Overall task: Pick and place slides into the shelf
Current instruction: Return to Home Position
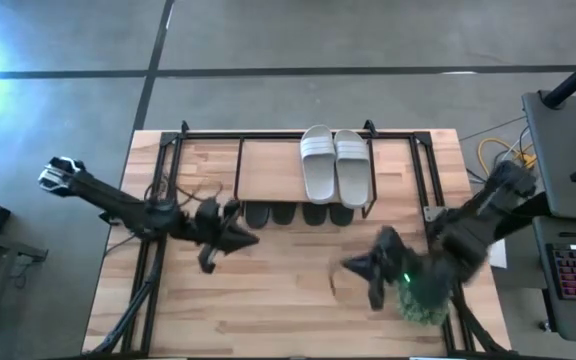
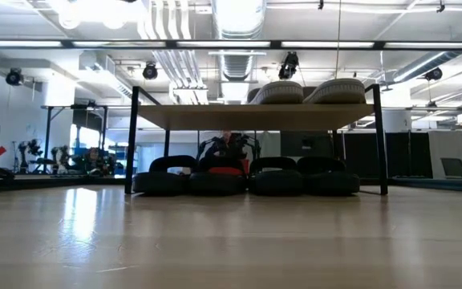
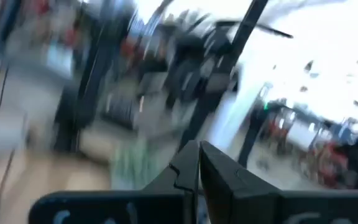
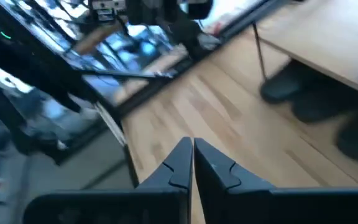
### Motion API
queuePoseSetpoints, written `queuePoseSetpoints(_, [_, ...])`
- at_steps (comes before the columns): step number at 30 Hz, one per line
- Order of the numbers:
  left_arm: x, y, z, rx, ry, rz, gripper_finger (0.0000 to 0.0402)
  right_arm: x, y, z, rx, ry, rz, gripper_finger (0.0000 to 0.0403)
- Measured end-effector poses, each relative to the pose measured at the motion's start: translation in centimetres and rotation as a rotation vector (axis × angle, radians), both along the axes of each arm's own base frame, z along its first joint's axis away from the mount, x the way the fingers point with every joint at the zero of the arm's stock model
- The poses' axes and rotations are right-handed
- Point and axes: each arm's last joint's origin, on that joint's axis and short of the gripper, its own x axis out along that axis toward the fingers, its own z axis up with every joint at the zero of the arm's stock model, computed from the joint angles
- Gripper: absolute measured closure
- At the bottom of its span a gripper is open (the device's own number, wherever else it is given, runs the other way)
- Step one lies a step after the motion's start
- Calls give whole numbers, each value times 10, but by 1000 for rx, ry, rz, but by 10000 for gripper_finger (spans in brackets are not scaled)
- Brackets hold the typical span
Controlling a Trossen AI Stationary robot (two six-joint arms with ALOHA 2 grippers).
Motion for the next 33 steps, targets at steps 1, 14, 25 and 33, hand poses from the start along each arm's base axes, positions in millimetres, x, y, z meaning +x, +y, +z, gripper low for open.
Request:
queuePoseSetpoints(1, [8,4,5,23,-72,11,402,2,-7,-3,16,-28,34,394])
queuePoseSetpoints(14, [39,79,6,45,-33,219,402,-74,-117,-38,-103,-443,401,394])
queuePoseSetpoints(25, [-21,91,7,253,183,295,402,-144,-157,-75,-230,-499,391,394])
queuePoseSetpoints(33, [-39,97,-45,261,207,315,402,-149,-163,-109,-202,-544,267,394])
